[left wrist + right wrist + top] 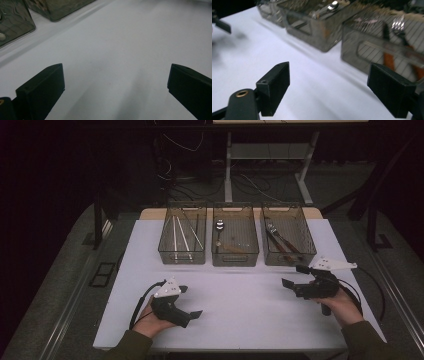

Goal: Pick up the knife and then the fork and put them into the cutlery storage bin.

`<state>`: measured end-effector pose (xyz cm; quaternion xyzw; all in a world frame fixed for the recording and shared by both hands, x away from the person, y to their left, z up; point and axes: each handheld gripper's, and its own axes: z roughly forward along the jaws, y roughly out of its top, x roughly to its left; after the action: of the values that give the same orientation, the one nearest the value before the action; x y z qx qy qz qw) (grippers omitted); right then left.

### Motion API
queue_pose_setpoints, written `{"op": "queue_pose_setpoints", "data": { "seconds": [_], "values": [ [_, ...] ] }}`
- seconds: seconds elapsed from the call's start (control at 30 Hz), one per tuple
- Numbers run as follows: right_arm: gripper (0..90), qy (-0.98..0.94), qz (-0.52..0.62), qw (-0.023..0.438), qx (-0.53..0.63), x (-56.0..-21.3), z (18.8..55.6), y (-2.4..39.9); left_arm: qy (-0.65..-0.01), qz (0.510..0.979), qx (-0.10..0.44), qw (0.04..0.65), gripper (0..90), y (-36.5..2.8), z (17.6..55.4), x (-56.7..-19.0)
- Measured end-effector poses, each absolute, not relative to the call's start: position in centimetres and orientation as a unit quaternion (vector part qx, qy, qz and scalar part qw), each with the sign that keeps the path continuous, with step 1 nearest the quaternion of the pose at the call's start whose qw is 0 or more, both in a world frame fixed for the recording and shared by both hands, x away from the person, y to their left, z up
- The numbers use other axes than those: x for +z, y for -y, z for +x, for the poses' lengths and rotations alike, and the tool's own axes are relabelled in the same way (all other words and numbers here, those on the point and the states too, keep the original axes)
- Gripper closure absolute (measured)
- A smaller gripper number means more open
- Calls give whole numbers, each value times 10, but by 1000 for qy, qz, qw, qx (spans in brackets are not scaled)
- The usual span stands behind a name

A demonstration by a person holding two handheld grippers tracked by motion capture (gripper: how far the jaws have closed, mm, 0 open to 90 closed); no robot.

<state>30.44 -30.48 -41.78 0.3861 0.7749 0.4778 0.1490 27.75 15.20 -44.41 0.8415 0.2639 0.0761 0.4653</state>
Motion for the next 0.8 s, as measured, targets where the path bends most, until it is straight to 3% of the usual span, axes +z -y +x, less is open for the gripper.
{"op": "queue_pose_setpoints", "data": {
  "seconds": [0.3, 0.8],
  "values": [
    [144, -788, 372, 124, 475, -432, 287, 301, -264, 841, 76, 465, 0, -152, 277, -444],
    [121, -806, 347, 126, 462, -441, 261, 284, -265, 841, 75, 466, 0, -152, 277, -444]
  ]
}}
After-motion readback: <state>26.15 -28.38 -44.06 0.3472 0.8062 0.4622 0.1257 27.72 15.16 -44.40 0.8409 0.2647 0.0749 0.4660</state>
